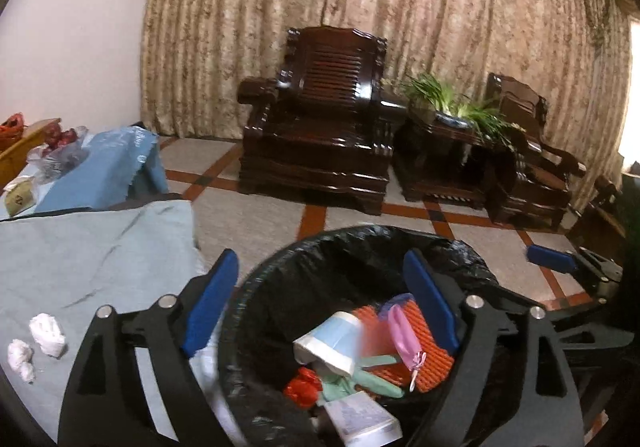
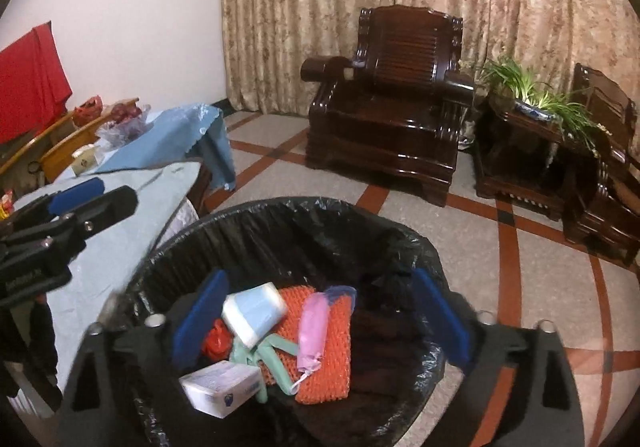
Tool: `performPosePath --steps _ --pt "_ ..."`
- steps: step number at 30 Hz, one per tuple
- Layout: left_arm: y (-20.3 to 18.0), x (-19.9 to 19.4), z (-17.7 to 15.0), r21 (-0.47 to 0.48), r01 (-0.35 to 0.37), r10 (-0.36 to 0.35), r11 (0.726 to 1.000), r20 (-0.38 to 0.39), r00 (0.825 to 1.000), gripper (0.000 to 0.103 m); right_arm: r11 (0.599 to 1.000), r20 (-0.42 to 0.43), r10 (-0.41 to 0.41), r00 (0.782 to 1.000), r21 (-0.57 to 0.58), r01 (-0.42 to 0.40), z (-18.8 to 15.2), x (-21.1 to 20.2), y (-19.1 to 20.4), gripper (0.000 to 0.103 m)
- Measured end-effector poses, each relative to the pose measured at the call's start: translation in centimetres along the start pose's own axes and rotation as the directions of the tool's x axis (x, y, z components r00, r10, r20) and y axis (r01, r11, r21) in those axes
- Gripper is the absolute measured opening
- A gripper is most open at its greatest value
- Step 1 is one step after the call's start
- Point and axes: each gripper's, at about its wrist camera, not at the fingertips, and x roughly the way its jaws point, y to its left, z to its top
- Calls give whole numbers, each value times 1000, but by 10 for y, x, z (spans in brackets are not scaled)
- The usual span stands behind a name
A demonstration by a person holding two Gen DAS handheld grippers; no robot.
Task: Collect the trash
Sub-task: 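Carry the paper cup and pink mask over the bin and open both tools, then move both tools back over the table toward the white tissues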
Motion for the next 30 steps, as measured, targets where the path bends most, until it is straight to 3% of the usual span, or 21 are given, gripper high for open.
performPosePath --steps 8,15,30 --pt "44 -50 -2 -23 -134 135 991 34 990 92 997 39 73 997 -6 -72 5 -18 32 97" --pt "81 -95 -16 -57 -235 237 970 29 971 92 986 45 164 985 -44 -162 7 -20 86 97" --pt "178 -165 -49 -127 -451 456 883 9 890 92 938 29 308 951 -172 -299 17 2 209 97"
